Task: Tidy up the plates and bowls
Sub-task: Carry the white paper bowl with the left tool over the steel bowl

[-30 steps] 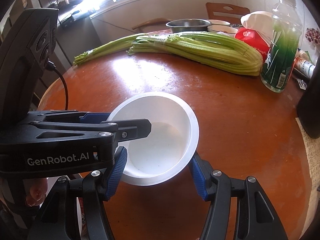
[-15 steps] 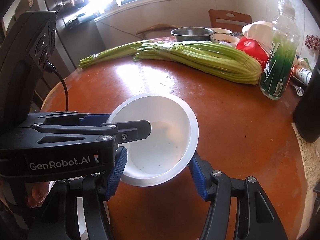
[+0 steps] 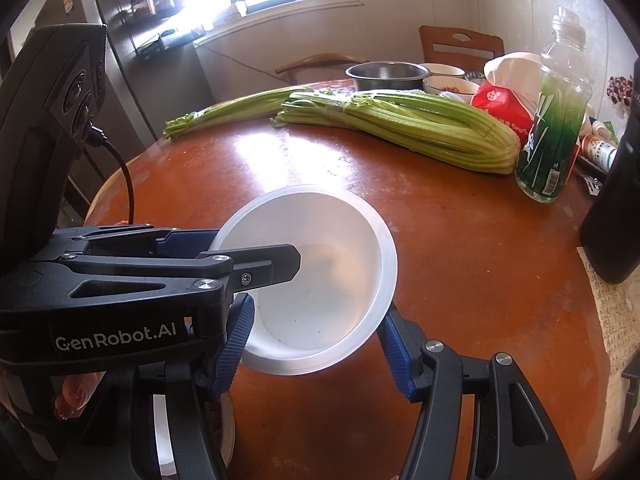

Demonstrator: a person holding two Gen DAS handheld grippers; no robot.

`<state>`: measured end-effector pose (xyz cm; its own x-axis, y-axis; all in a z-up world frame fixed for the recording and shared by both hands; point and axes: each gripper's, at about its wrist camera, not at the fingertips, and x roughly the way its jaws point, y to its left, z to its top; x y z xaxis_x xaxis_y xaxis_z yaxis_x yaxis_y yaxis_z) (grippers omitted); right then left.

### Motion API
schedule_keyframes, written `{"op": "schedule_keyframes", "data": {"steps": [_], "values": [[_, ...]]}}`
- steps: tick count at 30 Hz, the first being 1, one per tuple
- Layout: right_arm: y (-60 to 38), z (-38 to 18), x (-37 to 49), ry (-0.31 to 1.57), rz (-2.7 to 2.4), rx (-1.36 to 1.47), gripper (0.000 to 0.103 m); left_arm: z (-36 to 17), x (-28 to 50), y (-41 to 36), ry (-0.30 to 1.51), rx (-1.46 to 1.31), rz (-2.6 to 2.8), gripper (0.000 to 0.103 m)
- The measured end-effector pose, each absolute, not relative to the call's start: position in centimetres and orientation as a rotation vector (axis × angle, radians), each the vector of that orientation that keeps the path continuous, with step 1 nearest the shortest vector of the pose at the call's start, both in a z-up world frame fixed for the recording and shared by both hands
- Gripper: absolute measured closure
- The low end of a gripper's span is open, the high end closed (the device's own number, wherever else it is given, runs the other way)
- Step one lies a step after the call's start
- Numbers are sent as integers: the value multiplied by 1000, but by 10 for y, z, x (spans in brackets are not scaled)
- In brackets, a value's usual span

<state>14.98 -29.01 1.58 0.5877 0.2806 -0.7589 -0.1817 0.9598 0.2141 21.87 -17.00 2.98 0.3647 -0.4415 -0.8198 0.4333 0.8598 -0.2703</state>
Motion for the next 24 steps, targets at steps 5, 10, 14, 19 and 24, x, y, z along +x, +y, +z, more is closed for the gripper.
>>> {"op": "schedule_keyframes", "data": {"steps": [5, 10, 14, 19, 24], "values": [[-286, 22, 143, 888, 273, 112, 39, 36, 211, -165, 1041, -7, -560, 55], [-281, 29, 134, 872, 276, 104, 39, 43, 201, -160, 1024, -7, -559, 55], [-277, 35, 128, 863, 278, 99, 39, 48, 193, -155, 1013, -8, -557, 55], [-271, 42, 118, 844, 280, 88, 39, 55, 181, -148, 994, -10, -557, 55], [-263, 48, 106, 831, 283, 76, 39, 62, 171, -140, 975, -11, -554, 55]]}}
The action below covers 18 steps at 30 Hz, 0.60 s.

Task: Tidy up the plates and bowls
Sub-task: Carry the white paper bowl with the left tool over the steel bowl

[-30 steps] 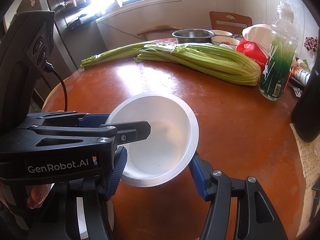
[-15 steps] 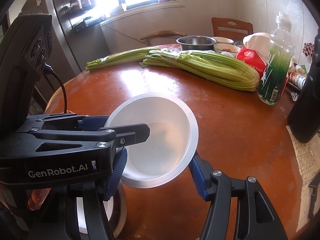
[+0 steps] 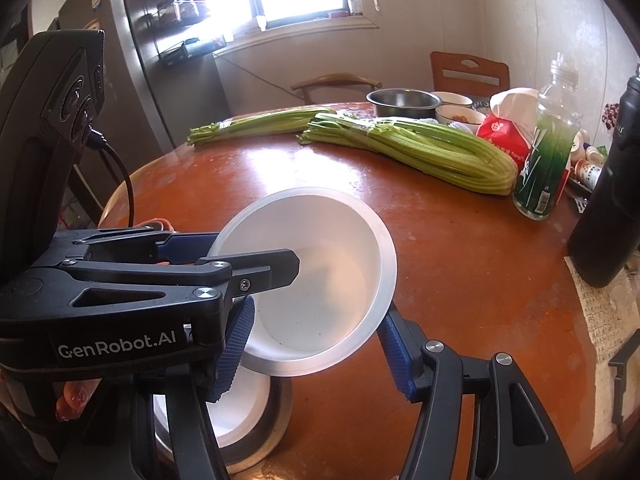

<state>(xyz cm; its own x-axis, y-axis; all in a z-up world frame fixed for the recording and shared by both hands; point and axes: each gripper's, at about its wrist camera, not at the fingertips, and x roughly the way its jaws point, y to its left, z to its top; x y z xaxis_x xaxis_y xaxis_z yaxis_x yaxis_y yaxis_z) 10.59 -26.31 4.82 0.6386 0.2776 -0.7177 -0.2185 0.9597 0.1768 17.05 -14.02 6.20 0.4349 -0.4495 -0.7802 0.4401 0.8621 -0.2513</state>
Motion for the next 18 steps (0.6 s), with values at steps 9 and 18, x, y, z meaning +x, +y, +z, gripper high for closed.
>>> {"op": "schedule_keyframes", "data": {"steps": [9, 18], "values": [[-249, 59, 88, 804, 300, 54, 39, 71, 149, -121, 946, -28, -541, 55], [-234, 68, 67, 774, 316, 39, 39, 81, 126, -104, 908, -40, -525, 55]]}}
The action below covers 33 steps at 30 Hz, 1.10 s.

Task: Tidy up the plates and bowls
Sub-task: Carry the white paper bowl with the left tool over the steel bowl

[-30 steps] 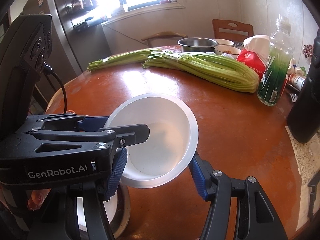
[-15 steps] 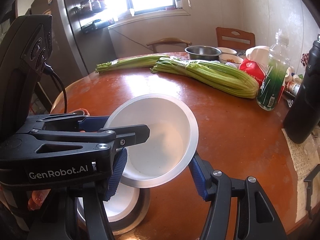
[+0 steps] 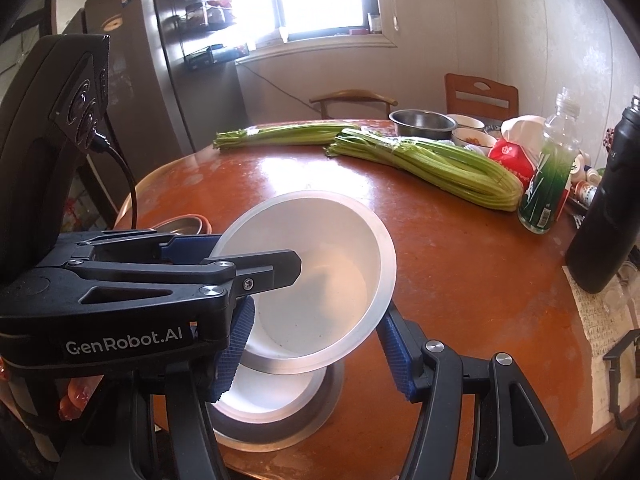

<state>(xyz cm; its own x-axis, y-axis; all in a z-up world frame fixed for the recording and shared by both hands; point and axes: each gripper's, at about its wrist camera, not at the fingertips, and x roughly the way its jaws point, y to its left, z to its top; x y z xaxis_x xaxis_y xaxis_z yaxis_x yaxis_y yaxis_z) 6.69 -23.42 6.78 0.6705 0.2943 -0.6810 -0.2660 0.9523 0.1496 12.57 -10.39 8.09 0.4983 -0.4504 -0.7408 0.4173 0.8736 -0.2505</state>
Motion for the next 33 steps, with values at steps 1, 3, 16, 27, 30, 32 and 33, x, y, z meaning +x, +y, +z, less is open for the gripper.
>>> {"op": "schedule_keyframes", "data": {"steps": [1, 3, 16, 27, 30, 32, 33], "values": [[-233, 68, 65, 774, 318, 38, 39, 81, 124, -102, 908, -41, -523, 55], [-229, 68, 61, 773, 321, 33, 39, 81, 119, -98, 903, -38, -518, 55], [-209, 71, 42, 759, 347, 3, 38, 83, 96, -77, 887, -49, -490, 55], [-203, 62, 34, 769, 355, 4, 38, 76, 86, -72, 893, -43, -486, 55], [-203, 57, 32, 778, 356, 5, 38, 70, 85, -71, 902, -46, -486, 55], [-202, 53, 32, 786, 358, 4, 38, 66, 85, -70, 908, -49, -487, 55], [-202, 51, 32, 790, 358, 5, 38, 64, 85, -70, 913, -52, -486, 55]]}}
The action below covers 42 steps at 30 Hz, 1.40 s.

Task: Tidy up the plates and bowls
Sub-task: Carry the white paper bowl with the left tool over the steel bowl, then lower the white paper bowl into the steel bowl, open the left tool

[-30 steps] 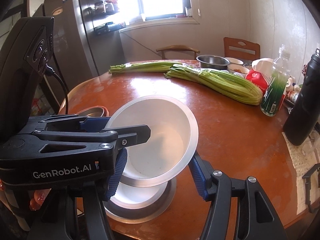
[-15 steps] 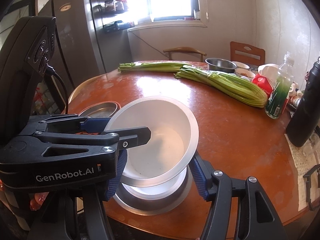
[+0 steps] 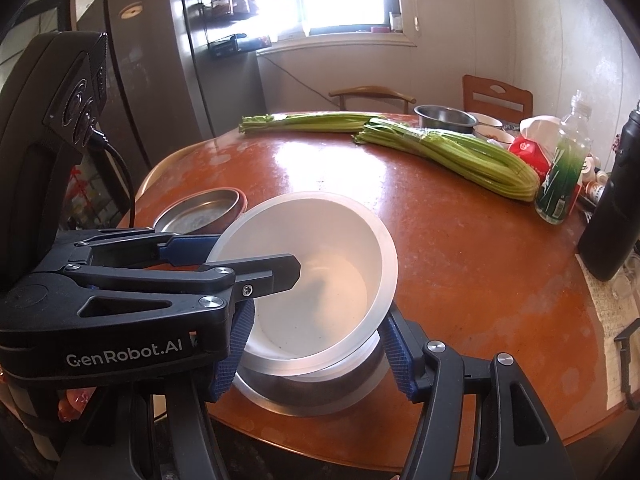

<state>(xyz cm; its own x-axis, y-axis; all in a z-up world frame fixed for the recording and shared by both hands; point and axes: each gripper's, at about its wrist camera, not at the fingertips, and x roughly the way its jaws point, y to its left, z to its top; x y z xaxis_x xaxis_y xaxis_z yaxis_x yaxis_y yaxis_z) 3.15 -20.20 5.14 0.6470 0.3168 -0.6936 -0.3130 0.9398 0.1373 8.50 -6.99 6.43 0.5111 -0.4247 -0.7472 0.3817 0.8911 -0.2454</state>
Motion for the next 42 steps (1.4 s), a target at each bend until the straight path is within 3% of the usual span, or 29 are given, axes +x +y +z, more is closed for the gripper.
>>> {"op": "schedule_keyframes", "data": {"steps": [42], "values": [[-199, 18, 47, 867, 393, -9, 38, 22, 98, -77, 989, -65, -424, 55]]}}
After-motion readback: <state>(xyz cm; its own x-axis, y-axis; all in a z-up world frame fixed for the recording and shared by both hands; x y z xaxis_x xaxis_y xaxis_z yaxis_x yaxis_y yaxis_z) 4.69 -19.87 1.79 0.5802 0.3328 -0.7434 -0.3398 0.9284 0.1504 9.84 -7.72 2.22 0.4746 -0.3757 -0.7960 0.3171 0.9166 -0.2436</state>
